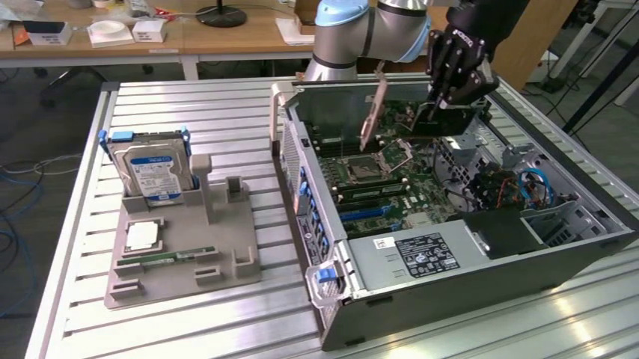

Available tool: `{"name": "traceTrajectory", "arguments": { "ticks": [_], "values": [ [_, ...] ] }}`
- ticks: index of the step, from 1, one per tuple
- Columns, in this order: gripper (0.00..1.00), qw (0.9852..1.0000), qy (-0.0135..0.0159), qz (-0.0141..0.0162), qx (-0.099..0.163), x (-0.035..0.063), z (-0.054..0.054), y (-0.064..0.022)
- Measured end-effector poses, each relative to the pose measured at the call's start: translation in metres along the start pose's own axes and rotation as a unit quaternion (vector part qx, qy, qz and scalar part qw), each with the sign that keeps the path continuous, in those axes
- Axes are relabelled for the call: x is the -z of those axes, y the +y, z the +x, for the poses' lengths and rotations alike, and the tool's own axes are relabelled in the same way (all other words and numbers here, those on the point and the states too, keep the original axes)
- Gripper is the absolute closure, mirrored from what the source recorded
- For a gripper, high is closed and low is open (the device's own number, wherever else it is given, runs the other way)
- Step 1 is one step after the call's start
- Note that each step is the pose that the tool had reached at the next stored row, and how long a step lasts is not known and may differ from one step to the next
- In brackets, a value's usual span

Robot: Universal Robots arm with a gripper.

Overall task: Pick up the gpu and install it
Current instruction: 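Insert the gpu into the slot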

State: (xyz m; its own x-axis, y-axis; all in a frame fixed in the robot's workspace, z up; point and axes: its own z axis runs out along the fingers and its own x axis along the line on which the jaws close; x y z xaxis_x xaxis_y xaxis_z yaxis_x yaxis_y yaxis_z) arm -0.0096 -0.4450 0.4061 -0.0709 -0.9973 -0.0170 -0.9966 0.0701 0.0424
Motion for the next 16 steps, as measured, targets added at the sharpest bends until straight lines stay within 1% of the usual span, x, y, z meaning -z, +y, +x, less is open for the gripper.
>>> {"name": "traceTrajectory", "arguments": {
  "ticks": [4, 8, 11, 16],
  "values": [
    [0.74, 0.9998, 0.0008, -0.0003, 0.019, 0.0000, 0.0000, 0.0000],
    [0.74, 0.9992, 0.0016, -0.0006, 0.039, 0.0000, 0.0000, 0.0000],
    [0.74, 0.9985, 0.0022, -0.0009, 0.054, 0.0000, 0.0000, 0.0000],
    [0.74, 0.9968, 0.0033, -0.0013, 0.079, 0.0000, 0.0000, 0.0000]
  ]
}}
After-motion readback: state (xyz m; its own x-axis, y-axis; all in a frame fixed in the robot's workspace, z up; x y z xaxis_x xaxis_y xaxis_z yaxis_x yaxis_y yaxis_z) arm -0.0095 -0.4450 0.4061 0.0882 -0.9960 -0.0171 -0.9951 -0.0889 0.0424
